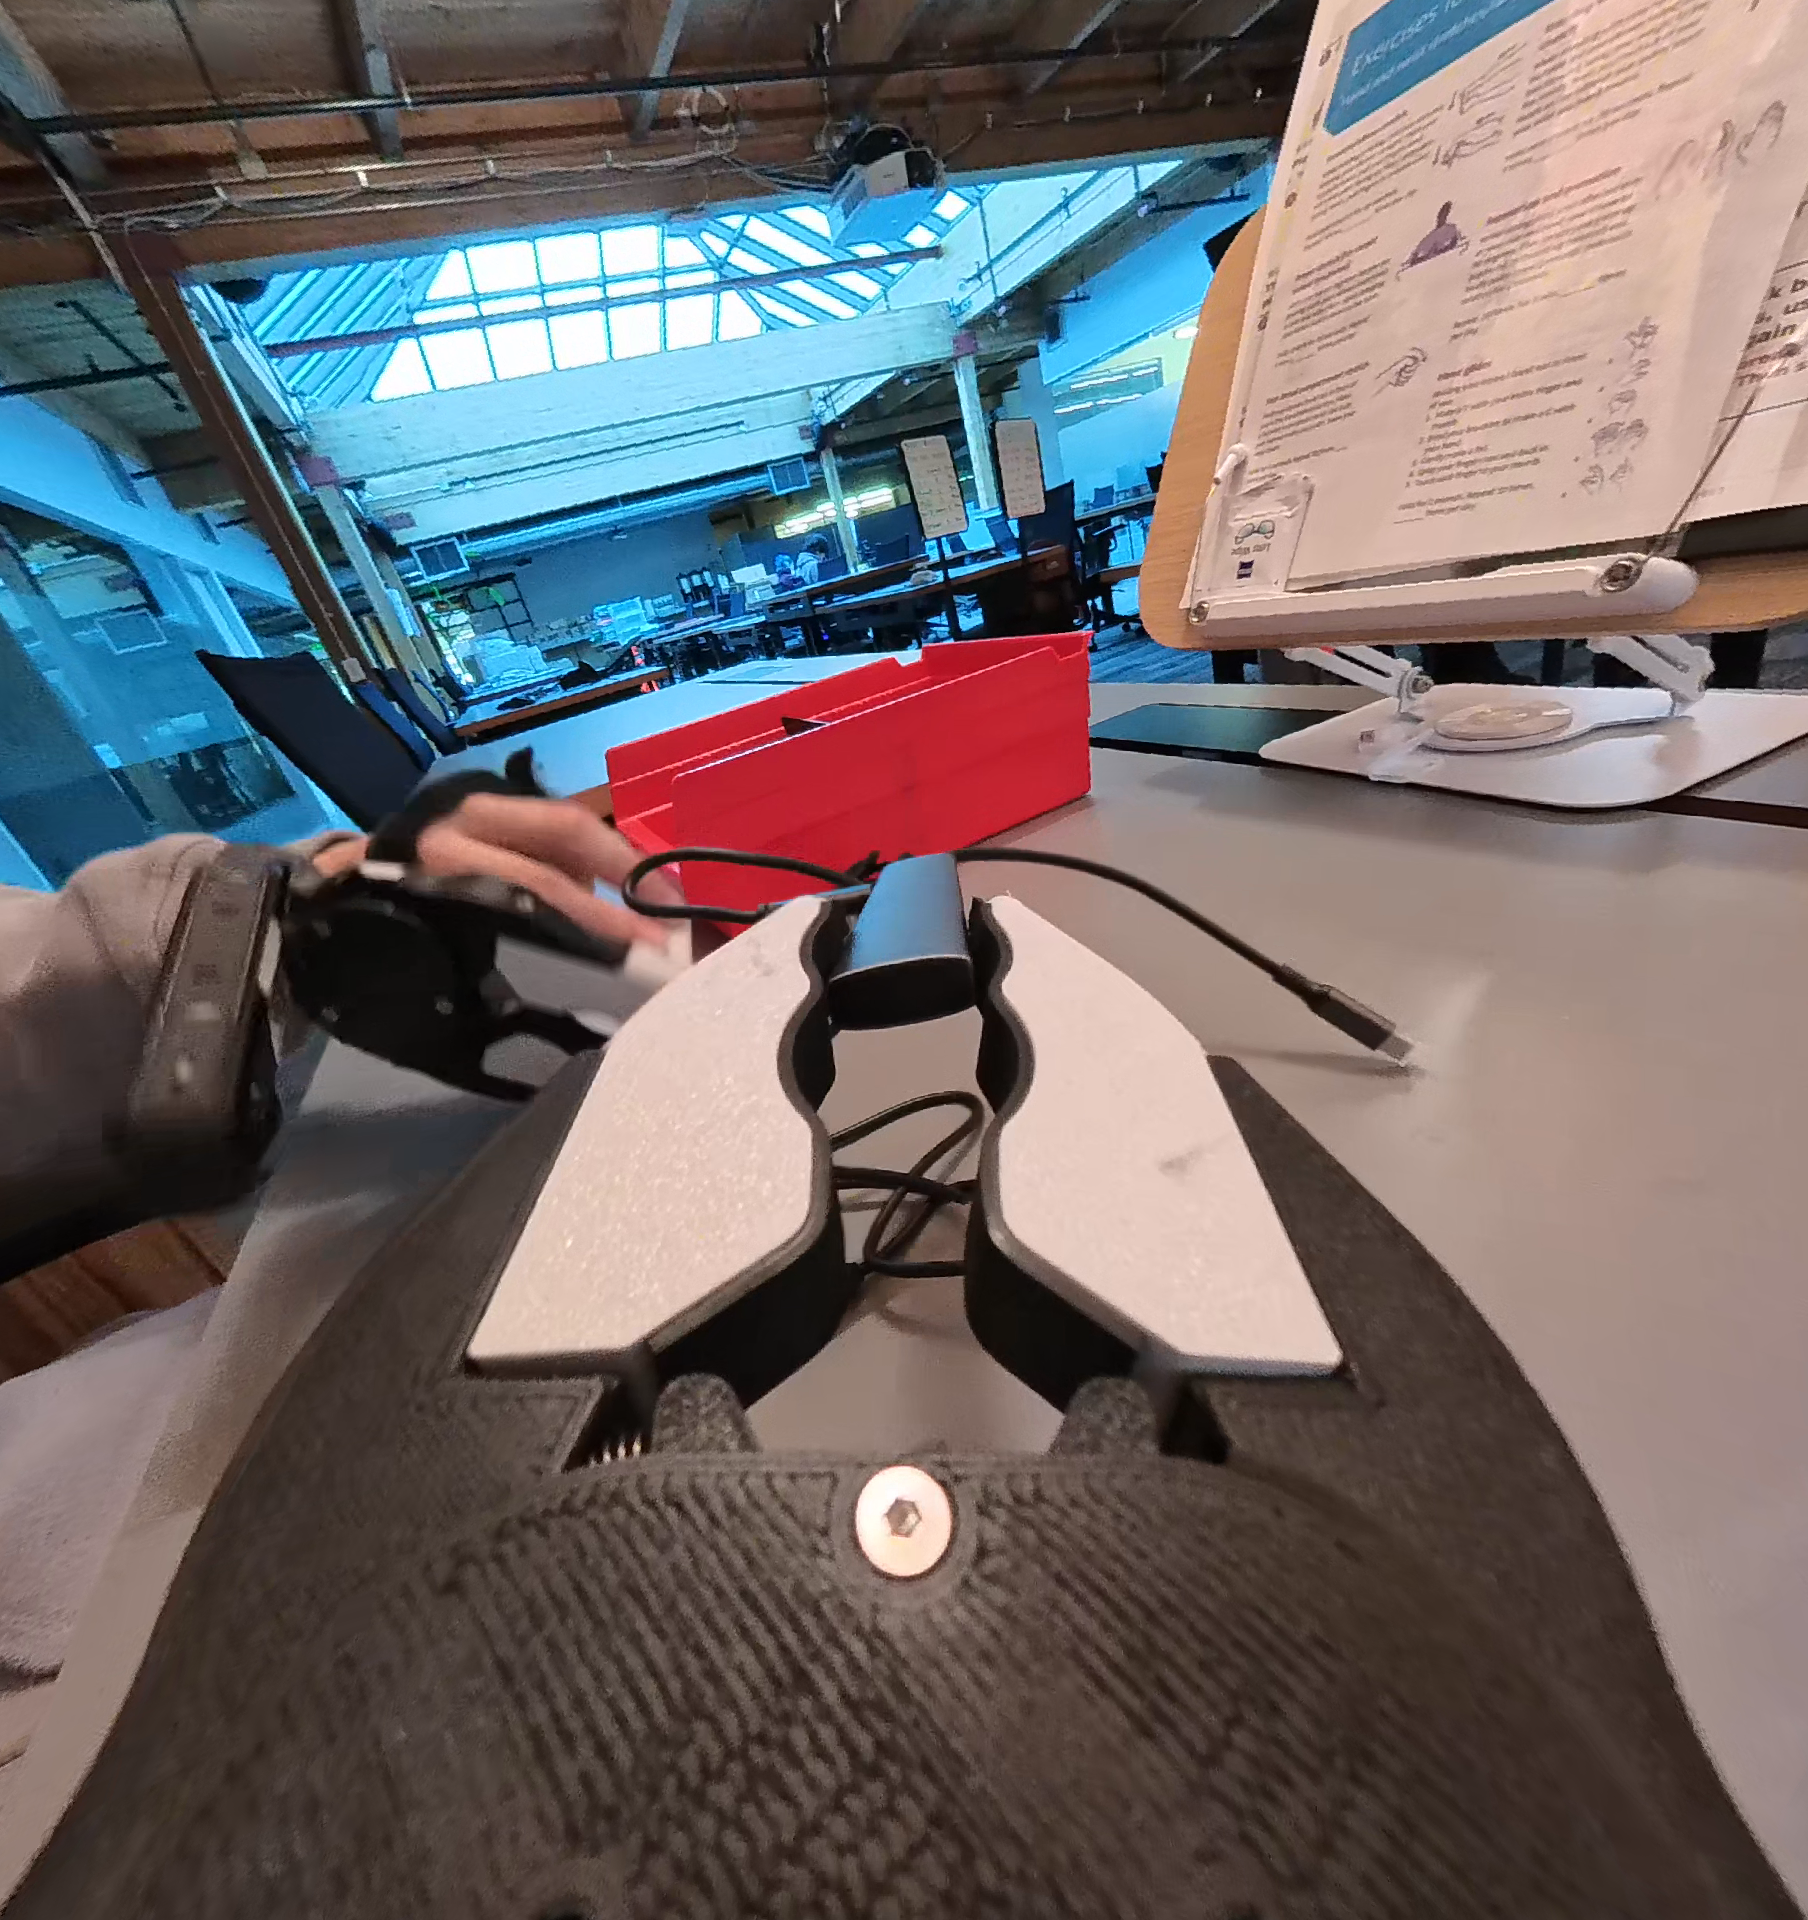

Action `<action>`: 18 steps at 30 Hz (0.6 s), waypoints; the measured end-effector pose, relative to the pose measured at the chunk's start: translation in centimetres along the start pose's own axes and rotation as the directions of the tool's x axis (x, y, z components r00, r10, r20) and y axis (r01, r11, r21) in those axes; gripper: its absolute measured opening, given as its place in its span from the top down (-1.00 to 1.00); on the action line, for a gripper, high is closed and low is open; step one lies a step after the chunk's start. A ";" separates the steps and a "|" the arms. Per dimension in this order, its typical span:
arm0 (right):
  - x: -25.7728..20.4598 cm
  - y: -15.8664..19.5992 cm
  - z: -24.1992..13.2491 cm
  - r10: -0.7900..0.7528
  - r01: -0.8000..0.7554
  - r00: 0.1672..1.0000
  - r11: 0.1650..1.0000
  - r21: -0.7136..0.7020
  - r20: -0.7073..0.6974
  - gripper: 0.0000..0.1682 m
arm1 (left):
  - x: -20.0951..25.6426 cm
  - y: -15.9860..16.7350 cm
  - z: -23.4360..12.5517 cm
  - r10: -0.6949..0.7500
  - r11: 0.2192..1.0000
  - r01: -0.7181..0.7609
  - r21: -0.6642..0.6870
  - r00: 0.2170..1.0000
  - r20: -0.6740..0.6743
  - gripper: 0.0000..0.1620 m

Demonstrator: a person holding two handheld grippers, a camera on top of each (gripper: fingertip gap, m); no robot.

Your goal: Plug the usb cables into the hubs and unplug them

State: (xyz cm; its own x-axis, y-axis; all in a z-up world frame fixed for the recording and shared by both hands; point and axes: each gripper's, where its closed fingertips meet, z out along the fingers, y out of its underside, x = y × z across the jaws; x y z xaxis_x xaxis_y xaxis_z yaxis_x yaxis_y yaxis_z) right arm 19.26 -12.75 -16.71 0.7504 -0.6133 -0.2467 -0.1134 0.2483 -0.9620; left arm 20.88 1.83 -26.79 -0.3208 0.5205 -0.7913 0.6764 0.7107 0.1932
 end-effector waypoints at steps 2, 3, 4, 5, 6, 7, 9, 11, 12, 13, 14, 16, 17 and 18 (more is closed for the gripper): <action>0.0 0.0 0.0 0.001 -0.001 1.000 1.000 0.003 0.000 0.71 | -3.7 -0.6 -2.0 -0.249 0.959 0.241 0.147 0.968 0.038 0.60; -0.1 -0.1 0.0 0.001 -0.001 1.000 1.000 0.005 0.005 0.72 | -6.8 -1.3 -3.9 -0.426 0.868 0.396 0.299 0.904 0.041 0.62; -0.1 -0.1 0.0 0.001 -0.001 1.000 1.000 0.006 0.009 0.72 | -10.4 -1.7 -6.3 -0.583 0.731 0.503 0.460 0.812 0.038 0.63; -0.1 -0.1 0.0 0.002 -0.002 1.000 1.000 0.004 0.008 0.71 | -13.8 -1.3 -8.6 -0.689 0.608 0.540 0.582 0.723 0.048 0.68; -0.1 0.0 0.0 0.000 0.000 1.000 1.000 0.000 0.011 0.71 | -16.3 -0.6 -10.0 -0.732 0.564 0.529 0.634 0.675 0.088 0.69; -0.3 0.1 0.1 -0.004 0.004 1.000 1.000 -0.004 0.018 0.71 | -17.6 0.0 -9.8 -0.702 0.623 0.496 0.605 0.695 0.153 0.67; -0.5 0.2 0.1 -0.016 0.016 1.000 1.000 -0.012 0.023 0.71 | -17.1 0.4 -6.4 -0.509 0.823 0.391 0.411 0.830 0.229 0.47; -0.7 0.2 0.2 -0.027 0.028 0.999 0.999 -0.017 0.032 0.71 | -14.5 -0.6 -2.7 -0.308 0.921 0.258 0.291 0.941 0.142 0.35; -0.8 0.2 0.2 -0.030 0.031 0.999 0.999 -0.017 0.036 0.71 | -13.1 -1.3 -1.3 -0.221 0.944 0.187 0.271 0.970 0.099 0.33; -0.8 0.2 0.2 -0.030 0.031 0.999 0.999 -0.015 0.038 0.71 | -11.9 -1.8 -0.2 -0.143 0.961 0.121 0.250 0.987 0.074 0.32; -0.8 0.2 0.1 -0.028 0.029 0.999 1.000 -0.011 0.041 0.72 | -11.0 -2.0 0.8 -0.072 0.974 0.057 0.221 0.996 0.059 0.32; -0.9 0.1 0.1 -0.021 0.022 0.998 1.000 -0.009 0.052 0.72 | -10.1 -2.2 2.3 0.018 0.983 -0.031 0.178 0.997 0.073 0.34; -0.9 0.2 0.1 -0.018 0.019 0.998 1.000 -0.011 0.057 0.72 | -10.1 -2.5 2.8 0.043 0.982 -0.059 0.180 0.995 0.093 0.38; -1.0 0.2 0.1 -0.018 0.019 0.998 1.000 -0.015 0.063 0.72 | -10.3 -2.9 3.0 0.057 0.980 -0.080 0.185 0.990 0.130 0.47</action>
State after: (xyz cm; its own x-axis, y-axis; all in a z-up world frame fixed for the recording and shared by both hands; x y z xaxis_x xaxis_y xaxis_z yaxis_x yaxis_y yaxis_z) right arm 18.59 -12.00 -16.66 0.7915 -0.5695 -0.2216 -0.1087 0.2257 -0.9681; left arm 24.26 -7.01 -20.92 -0.1935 0.4942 -0.8476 0.8107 0.5671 0.1456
